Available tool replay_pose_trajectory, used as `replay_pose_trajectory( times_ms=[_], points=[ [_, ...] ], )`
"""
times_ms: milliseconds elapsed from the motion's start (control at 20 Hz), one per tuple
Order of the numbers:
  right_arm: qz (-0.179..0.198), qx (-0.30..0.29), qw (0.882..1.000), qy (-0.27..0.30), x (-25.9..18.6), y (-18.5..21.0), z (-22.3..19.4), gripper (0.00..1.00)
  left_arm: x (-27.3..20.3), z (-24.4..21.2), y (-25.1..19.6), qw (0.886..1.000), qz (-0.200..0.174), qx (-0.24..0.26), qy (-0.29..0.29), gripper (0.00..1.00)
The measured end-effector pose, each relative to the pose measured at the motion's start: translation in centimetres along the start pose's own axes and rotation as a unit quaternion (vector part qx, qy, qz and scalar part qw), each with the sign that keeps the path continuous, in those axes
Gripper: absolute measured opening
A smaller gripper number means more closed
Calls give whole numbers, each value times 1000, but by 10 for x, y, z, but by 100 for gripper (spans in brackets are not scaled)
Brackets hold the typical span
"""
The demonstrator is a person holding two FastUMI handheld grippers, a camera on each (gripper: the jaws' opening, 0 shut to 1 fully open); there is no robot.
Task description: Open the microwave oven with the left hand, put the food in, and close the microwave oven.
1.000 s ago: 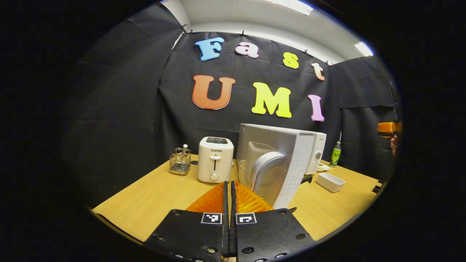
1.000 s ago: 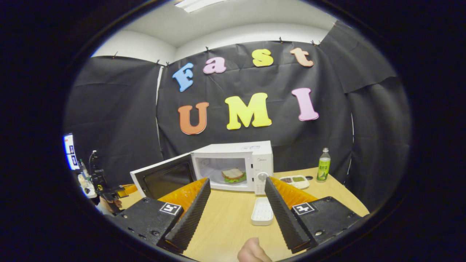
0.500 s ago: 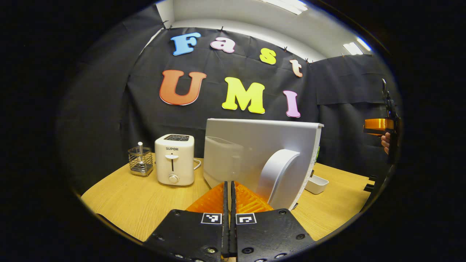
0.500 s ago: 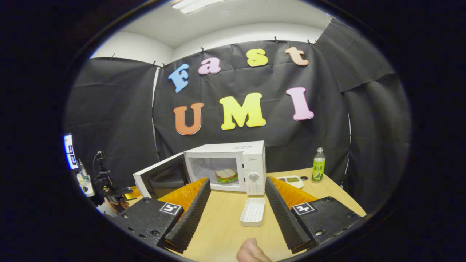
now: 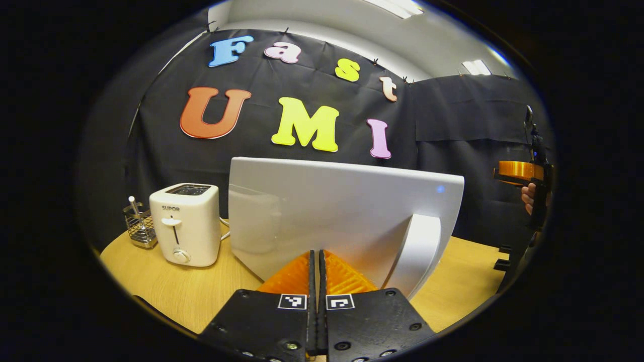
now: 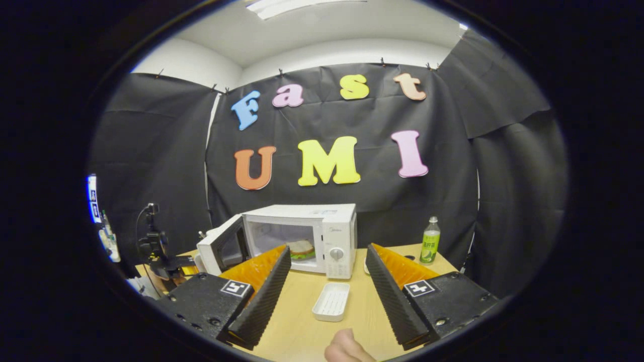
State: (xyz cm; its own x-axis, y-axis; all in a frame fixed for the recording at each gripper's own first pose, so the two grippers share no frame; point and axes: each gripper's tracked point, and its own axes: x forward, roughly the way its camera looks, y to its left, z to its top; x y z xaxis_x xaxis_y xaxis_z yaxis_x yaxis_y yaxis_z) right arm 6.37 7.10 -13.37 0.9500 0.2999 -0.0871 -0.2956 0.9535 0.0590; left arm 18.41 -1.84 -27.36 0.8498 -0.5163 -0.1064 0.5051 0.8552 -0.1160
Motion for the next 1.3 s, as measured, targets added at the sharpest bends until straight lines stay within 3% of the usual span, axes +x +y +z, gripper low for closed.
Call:
replay_pose_trajectory(
  times_ms=[50, 100, 150, 200, 650, 1100, 1300],
  points=[
    [-1, -1, 1000, 0, 2, -4, -1, 96, 8, -1, -6, 1000, -4, -2, 1, 0],
    [-2, -2, 1000, 3, 5, -7, -2, 96, 17, -1, -10, 1000, -7, -2, 2, 0],
    [-1, -3, 1000, 7, 7, -8, -4, 89, 25, 0, -14, 1000, -10, -1, 3, 0],
    [1, -5, 1000, 10, 10, -9, -7, 96, 34, 2, -18, 1000, -11, 1, 2, 0],
    [5, 3, 1000, 23, 32, -32, -26, 96, 120, 11, -32, 1000, 7, -2, -5, 0],
    [2, 9, 999, 37, 47, -51, -47, 96, 192, 2, -10, 994, 95, 47, 24, 0],
    [-9, 5, 999, 35, 45, -50, -43, 96, 191, 4, -10, 994, 93, 51, 19, 0]
  ],
)
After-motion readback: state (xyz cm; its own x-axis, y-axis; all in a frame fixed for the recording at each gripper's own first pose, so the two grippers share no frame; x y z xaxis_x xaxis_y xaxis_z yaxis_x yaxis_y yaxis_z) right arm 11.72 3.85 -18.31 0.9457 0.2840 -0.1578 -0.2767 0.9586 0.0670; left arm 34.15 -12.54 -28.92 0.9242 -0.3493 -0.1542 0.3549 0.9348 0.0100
